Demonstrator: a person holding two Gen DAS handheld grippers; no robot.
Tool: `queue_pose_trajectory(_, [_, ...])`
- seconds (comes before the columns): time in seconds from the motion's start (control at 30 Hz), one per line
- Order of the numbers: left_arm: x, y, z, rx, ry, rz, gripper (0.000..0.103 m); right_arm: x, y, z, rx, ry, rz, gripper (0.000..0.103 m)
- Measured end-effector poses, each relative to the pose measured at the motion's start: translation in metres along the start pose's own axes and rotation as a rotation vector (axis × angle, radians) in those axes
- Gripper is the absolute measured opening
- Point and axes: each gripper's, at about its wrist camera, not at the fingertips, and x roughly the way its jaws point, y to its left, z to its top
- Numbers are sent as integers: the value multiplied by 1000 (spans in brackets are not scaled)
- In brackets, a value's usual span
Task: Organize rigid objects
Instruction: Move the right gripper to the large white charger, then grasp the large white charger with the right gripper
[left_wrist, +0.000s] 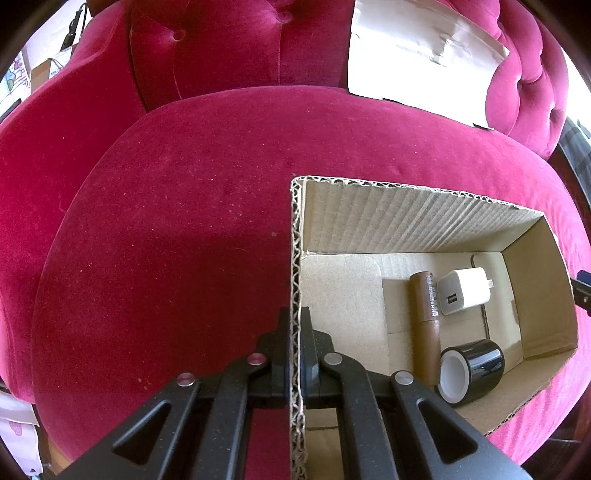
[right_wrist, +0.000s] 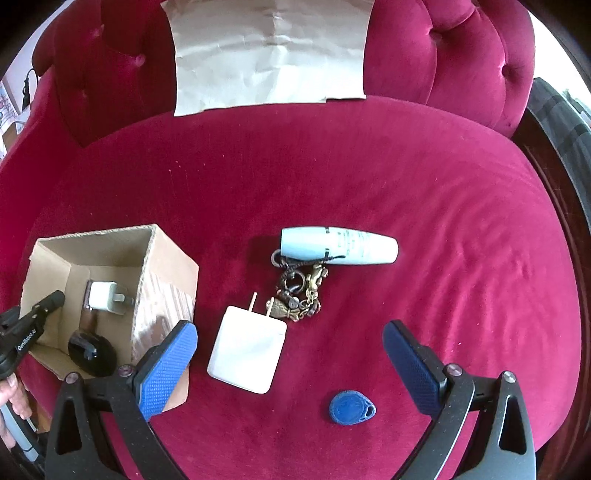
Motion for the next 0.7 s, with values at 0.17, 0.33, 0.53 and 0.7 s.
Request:
queue_pose_trajectory(0.17, [-1, 1, -1, 5, 0, 0, 3, 11, -4, -1, -10, 37, 48, 103])
queue_pose_trajectory(0.33, [-2, 2, -1, 3, 1, 0, 3, 20, -9, -2, 29, 75, 98, 101])
queue_pose_trajectory(0.53, [-1, 2, -1, 5, 0, -1, 3, 30, -11, -4, 51, 108, 125, 84])
queue_pose_trajectory(0.7, [-1, 2, -1, 28, -2, -9, 3, 33, -10, -4, 67, 122, 173, 76])
